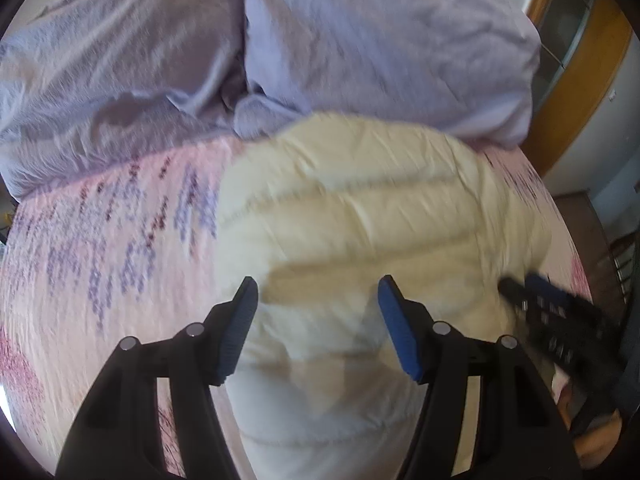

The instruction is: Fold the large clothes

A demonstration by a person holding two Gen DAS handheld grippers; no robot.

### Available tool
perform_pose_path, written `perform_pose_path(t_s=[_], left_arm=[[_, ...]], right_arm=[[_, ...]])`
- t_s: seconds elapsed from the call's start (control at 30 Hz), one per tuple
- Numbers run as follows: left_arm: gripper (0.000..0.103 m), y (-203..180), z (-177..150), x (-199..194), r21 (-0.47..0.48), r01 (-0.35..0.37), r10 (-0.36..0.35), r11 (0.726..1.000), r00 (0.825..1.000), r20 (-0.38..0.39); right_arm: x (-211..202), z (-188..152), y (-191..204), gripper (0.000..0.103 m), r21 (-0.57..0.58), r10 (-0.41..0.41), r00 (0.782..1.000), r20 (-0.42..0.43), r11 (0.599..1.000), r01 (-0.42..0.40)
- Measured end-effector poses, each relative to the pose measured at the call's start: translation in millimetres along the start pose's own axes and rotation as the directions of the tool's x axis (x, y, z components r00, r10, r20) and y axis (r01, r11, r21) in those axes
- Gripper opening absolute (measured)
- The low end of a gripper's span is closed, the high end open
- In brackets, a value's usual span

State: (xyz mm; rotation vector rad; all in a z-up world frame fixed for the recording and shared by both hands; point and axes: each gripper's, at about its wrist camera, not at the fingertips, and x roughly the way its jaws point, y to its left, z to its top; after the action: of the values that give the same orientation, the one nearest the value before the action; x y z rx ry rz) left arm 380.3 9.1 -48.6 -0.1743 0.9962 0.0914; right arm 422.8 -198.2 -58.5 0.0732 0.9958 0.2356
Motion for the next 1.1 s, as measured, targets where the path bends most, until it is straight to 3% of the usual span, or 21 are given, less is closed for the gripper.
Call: perform_pose_path(t_s=[0.13,0.3,0.4,0.47,0.57,0.77,1.1], left_arm=[[0.07,2,13,7,-0.016,-0.047,0.048,0.999,0.998,0.042],[0.072,-5,9,36,0.012,-0.083,0.083,0.996,0.997,-0.004],[0.073,-13,1,41,0.05,-0.111,0.111,0.993,0.994,0.01],[0.073,-17,-2,42,0.07,-0.124,0.123,0.99,0.992,0.017],[0.073,-18,-2,42,0.071,-0.12,0.12,0.99,0.993,0.013],[0.074,-18,-5,44,0.067,-0.117,0.116,0.991,0.993,0.02],[0.083,-13,-9,50,0.05,-0.107,0.106,0.993,0.994,0.021]], right_arm=[[4,-5,-2,0.055,0.005,0.001,1.0,-0.009,1.0,-0.001],[0,-4,-1,0.055,0.0,-0.003,1.0,-0.014,1.0,0.003],[-9,5,1,0.056,0.003,-0.001,1.0,0.004,1.0,0.001],[-14,13,3,0.063,0.016,0.01,1.0,0.026,1.0,-0.01],[-17,24,6,0.074,0.034,0.021,0.998,0.063,0.999,-0.023],[-8,33,7,0.08,0.047,-0.014,0.993,0.118,0.999,0.008],[23,7,6,0.085,-0.005,-0.103,0.986,0.131,0.995,0.104]])
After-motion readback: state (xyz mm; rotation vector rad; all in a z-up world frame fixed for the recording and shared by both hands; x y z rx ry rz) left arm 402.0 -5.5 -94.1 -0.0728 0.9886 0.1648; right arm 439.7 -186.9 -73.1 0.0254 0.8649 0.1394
